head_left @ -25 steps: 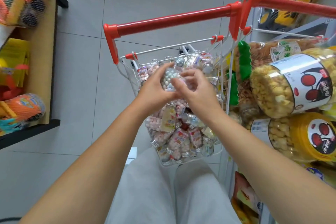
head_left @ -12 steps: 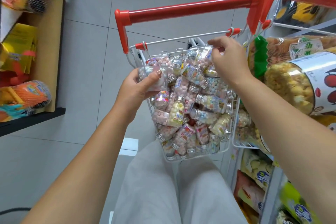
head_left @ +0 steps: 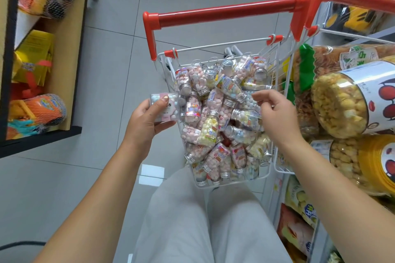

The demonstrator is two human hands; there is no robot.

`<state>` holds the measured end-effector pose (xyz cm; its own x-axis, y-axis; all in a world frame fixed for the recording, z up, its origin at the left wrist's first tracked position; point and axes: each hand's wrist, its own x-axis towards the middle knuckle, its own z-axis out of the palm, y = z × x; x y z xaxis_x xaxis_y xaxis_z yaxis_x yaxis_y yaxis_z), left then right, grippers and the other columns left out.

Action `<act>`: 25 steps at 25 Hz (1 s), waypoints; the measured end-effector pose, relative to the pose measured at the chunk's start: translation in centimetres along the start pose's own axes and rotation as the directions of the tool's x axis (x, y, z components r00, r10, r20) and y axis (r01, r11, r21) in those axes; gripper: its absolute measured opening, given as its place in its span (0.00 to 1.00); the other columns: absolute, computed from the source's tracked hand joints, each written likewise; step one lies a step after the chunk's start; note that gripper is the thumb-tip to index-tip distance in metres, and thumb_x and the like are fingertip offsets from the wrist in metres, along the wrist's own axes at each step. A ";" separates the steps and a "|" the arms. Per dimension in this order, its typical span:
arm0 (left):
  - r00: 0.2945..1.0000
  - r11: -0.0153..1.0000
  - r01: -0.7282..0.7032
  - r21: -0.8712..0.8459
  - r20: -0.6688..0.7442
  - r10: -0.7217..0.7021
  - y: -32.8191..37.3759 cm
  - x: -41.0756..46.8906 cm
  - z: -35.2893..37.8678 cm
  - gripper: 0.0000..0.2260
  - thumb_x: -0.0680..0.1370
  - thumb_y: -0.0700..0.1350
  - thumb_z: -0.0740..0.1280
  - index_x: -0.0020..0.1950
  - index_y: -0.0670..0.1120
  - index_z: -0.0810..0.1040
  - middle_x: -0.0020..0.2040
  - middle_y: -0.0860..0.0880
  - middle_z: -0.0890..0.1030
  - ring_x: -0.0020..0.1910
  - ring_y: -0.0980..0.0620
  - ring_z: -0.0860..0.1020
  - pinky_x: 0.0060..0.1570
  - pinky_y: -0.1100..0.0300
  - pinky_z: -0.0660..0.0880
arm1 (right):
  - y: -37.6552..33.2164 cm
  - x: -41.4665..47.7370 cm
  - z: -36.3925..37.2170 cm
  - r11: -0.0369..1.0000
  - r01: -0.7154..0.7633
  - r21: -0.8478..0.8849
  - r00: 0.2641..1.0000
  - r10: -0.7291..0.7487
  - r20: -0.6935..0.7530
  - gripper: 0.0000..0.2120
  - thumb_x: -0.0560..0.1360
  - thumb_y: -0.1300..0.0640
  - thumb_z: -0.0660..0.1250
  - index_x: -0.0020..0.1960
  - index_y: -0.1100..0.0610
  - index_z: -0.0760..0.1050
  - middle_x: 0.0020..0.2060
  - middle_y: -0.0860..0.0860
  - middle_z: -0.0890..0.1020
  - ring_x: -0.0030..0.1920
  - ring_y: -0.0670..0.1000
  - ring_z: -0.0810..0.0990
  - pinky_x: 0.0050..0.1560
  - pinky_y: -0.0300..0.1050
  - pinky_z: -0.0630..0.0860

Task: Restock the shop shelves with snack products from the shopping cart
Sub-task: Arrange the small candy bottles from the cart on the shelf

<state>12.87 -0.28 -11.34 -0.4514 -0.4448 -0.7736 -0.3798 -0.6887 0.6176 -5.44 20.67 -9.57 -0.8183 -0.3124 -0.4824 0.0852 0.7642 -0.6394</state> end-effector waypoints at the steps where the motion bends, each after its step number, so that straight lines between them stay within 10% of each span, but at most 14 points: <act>1: 1.000 1.000 0.001 -0.002 0.000 -0.001 -0.2 -0.2 -0.1 0.25 0.64 0.57 0.74 0.57 0.46 0.79 0.51 0.44 0.84 0.60 0.36 0.80 0.46 0.57 0.83 | 0.2 0.1 -0.5 1.000 -0.025 0.020 0.999 0.025 -0.027 0.17 0.79 0.67 0.55 0.52 0.52 0.78 0.51 0.49 0.81 0.48 0.44 0.79 0.52 0.44 0.79; 11: 0.999 1.000 0.016 -0.014 0.032 -0.015 -2.5 -1.1 0.9 0.18 0.71 0.53 0.69 0.58 0.46 0.80 0.49 0.45 0.84 0.55 0.40 0.83 0.44 0.58 0.83 | 2.5 0.1 -2.9 0.987 -0.163 0.014 0.986 0.163 0.032 0.14 0.81 0.62 0.57 0.61 0.48 0.75 0.57 0.48 0.78 0.44 0.55 0.78 0.41 0.47 0.75; 17: 0.999 0.999 0.029 0.020 0.039 -0.030 -2.6 -1.2 1.8 0.17 0.71 0.53 0.70 0.56 0.46 0.80 0.45 0.48 0.85 0.49 0.46 0.83 0.45 0.58 0.83 | 3.4 -1.8 -2.1 0.961 -0.029 -0.277 0.954 0.109 0.280 0.26 0.72 0.40 0.70 0.68 0.41 0.68 0.64 0.45 0.70 0.68 0.48 0.63 0.68 0.52 0.64; 25: 0.993 0.996 -0.012 0.093 0.118 0.001 -2.0 -0.9 4.4 0.17 0.71 0.53 0.69 0.55 0.46 0.80 0.42 0.50 0.85 0.45 0.49 0.84 0.42 0.59 0.82 | 0.6 2.2 0.6 0.917 -0.205 -0.341 0.968 0.242 0.069 0.28 0.75 0.39 0.65 0.70 0.50 0.64 0.67 0.55 0.66 0.65 0.56 0.70 0.64 0.52 0.71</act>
<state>10.50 3.97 -11.29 -0.5441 -0.3746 -0.7507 -0.4477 -0.6271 0.6374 -6.83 20.12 -11.38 -0.7320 -0.1561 -0.6631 0.0523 0.9576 -0.2832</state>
